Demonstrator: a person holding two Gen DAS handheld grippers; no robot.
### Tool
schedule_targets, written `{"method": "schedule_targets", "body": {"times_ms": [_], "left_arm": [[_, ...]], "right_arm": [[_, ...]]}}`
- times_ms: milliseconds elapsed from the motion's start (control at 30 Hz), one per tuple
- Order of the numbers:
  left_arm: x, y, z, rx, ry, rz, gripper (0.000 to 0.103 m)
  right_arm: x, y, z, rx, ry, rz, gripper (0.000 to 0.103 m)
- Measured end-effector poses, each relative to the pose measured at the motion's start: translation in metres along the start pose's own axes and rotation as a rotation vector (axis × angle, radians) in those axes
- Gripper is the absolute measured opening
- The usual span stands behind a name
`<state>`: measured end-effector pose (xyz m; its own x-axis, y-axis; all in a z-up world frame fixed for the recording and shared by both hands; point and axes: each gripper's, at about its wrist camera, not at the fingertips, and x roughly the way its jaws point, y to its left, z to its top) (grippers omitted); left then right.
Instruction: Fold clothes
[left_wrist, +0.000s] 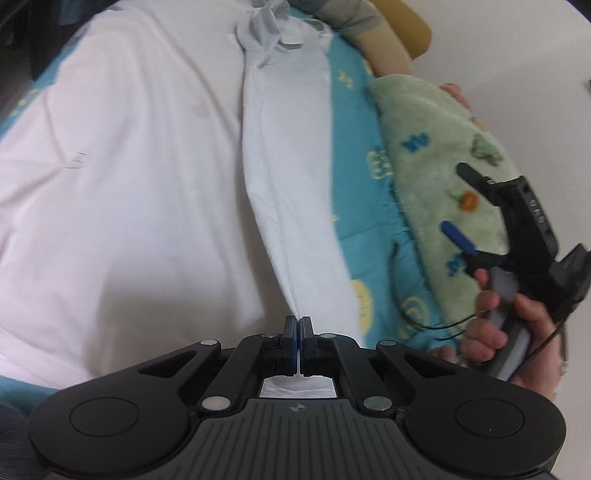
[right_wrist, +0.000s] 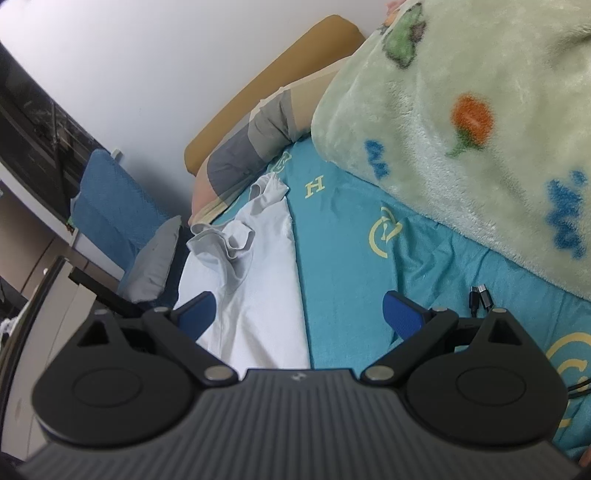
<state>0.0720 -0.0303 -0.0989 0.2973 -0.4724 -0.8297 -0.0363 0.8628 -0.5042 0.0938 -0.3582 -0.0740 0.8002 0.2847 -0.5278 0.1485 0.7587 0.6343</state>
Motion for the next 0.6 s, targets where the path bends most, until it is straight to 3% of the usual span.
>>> {"method": "schedule_targets", "body": {"times_ms": [200, 333, 433, 500, 600], "left_arm": [[-0.007, 0.020, 0.007, 0.002, 0.030, 0.152, 0.001], [0.001, 0.025, 0.011, -0.005, 0.036, 0.171, 0.002], [0.008, 0.025, 0.017, -0.012, 0.002, 0.095, 0.021], [0.016, 0.023, 0.019, -0.003, 0.009, 0.040, 0.040], [0.032, 0.019, 0.024, 0.007, 0.041, -0.002, 0.049]], "right_arm": [[0.007, 0.004, -0.006, -0.037, 0.031, -0.020, 0.098], [0.010, 0.008, -0.009, -0.062, 0.042, -0.017, 0.098], [0.011, 0.012, -0.011, -0.088, 0.046, -0.017, 0.098], [0.011, 0.014, -0.012, -0.099, 0.050, -0.015, 0.098], [0.012, 0.015, -0.014, -0.109, 0.057, -0.014, 0.098]]}}
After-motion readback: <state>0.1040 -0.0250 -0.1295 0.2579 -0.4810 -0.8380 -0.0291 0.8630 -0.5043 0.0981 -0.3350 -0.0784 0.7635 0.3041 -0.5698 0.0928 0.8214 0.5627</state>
